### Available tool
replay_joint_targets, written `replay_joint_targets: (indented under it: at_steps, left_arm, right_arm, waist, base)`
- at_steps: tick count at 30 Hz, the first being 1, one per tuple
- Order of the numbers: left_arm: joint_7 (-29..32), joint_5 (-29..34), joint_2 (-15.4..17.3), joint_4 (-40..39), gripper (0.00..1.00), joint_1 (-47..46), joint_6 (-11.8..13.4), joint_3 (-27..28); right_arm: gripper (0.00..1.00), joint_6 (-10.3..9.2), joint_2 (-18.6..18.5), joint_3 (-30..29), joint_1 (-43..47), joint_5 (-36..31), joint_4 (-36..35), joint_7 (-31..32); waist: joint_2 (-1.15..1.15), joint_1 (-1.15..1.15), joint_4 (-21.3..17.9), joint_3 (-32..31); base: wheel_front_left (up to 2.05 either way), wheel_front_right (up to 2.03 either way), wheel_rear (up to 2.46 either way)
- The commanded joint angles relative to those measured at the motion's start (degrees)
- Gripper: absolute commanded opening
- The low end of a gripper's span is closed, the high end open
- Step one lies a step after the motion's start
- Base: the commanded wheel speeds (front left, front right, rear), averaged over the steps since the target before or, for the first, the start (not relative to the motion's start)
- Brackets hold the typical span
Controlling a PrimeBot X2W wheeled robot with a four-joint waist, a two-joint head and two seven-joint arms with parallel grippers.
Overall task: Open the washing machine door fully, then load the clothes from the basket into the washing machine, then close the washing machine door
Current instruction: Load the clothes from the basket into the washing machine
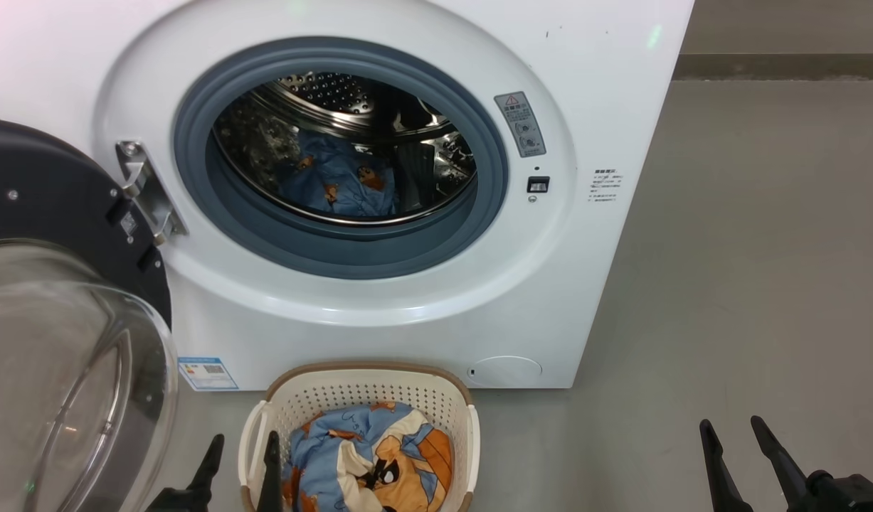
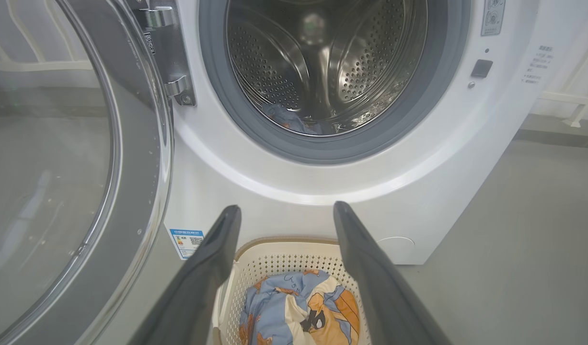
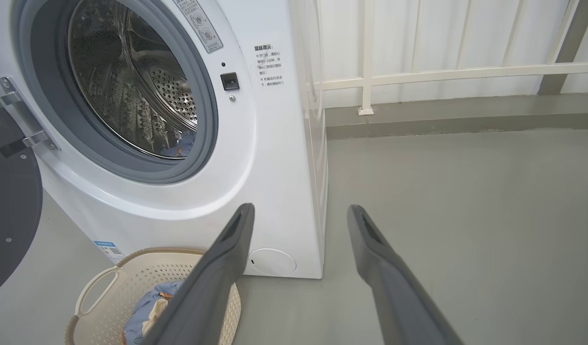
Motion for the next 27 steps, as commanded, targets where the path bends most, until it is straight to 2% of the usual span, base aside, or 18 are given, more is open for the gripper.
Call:
replay_joint_targets:
  at_steps: [1,13,20,27]
  left_arm:
    - [-0.4,-0.5,0.7,-1.7,1.0,-0.5,0.4,1.9]
    - [-0.4,-1.7,0.7,1.5,1.0,-2.6,0.5,0.8]
    - [-0.1,-2.9,0.7,9.6,1.0,-8.8,0.6,-0.8]
    - [3.8,-4.8,0.8,21.3,1.0,-18.0,0.4,-0.9]
  right_arm:
    - [1.0,0.14,-0.8,1.4,-0.9,-0.8,-1.7,-0.3]
    - [1.0,0.14,-0.6,1.8,-2.4,-0.1,-2.0,-0.3]
    - [1.0,0.14,-0.8,2.2,-5.2,0.9,-2.0,-0.3]
    - [1.0,0.14,-0.6,3.0,-8.2,2.1,-1.6,-0.3]
  waist:
    - [0.0,0.0,-0.3,0.1]
    - [0.0,0.0,-3.0,4.2]
    - [0.0,0.0,-5.9,9.2]
    - [0.0,0.0,-8.9,15.6]
  base:
    - [0.0,0.0,0.0]
    - [0.0,0.0,0.0]
    - [0.0,0.0,0.0]
    - [0.0,0.0,0.0]
